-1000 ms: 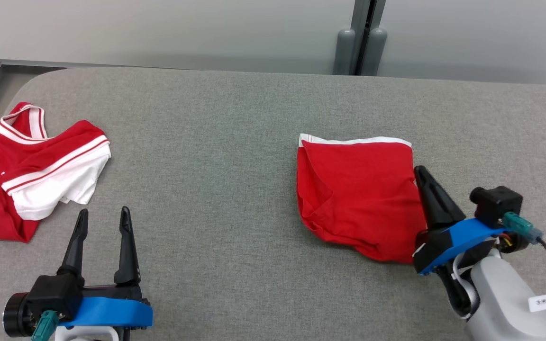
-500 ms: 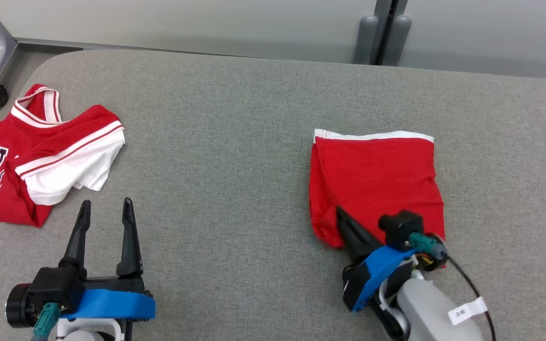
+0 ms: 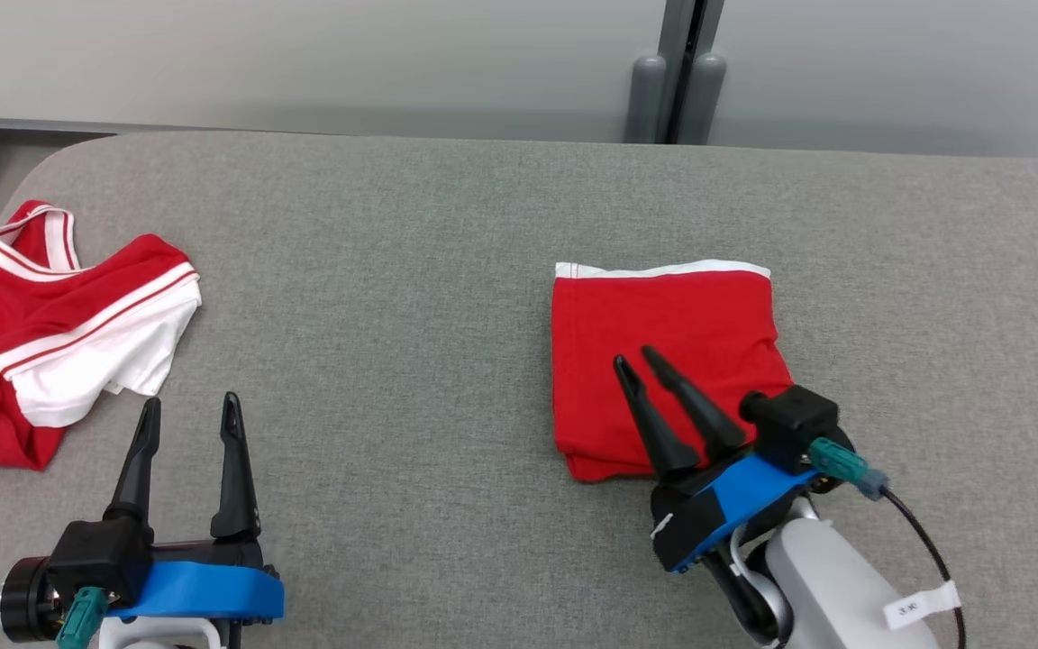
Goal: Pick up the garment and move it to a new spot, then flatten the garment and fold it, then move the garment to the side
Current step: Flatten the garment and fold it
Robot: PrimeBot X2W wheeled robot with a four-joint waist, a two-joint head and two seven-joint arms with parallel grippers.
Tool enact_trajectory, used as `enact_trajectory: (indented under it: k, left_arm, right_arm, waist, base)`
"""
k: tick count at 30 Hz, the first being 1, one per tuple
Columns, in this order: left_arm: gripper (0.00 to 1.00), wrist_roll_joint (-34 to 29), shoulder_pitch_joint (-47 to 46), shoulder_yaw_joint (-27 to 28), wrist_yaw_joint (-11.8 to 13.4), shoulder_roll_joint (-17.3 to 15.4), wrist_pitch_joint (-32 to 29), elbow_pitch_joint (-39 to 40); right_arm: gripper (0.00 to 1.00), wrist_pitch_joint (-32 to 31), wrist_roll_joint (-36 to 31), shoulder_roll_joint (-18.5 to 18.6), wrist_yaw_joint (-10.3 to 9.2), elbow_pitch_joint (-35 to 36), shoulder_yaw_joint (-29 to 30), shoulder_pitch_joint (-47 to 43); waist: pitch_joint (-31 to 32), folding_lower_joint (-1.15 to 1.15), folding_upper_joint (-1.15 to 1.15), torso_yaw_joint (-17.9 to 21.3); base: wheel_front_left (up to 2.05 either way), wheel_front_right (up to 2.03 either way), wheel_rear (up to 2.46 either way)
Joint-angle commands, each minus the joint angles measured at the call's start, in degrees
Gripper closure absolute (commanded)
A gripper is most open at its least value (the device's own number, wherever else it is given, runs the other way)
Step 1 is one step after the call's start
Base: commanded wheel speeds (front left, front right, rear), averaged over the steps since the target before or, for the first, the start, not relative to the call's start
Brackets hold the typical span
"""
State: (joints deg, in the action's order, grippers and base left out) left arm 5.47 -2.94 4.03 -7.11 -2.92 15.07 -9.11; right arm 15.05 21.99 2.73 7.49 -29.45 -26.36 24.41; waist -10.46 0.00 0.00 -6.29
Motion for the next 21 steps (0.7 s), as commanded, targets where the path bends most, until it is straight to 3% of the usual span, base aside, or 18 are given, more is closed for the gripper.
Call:
enact_trajectory:
  k: [1, 12, 21]
  left_arm:
    - [0.0, -0.5, 0.2, 0.4, -0.1, 0.1, 0.1, 0.0]
    - [0.0, -2.1, 2.6, 2.0, -0.2, 0.1, 0.1, -0.6]
    - [0.0, -3.0, 5.4, 2.8, -0.2, 0.0, 0.1, -2.3]
  right_arm:
    - [0.0, 0.2, -1.8, 0.5, 0.01, 2.0, 2.9, -2.0]
    - [0.0, 0.2, -8.0, 2.6, 0.01, 10.2, 20.9, -12.1]
    - [0.0, 0.2, -10.3, 1.5, 0.01, 13.7, 25.6, -20.6]
  waist:
    - [0.9, 0.0, 0.0, 1.1]
    - [4.2, 0.0, 0.0, 5.0]
    - [6.7, 0.0, 0.0, 6.6]
  base:
    - [0.0, 0.0, 0.0]
    - [0.0, 0.0, 0.0]
    - [0.0, 0.0, 0.0]
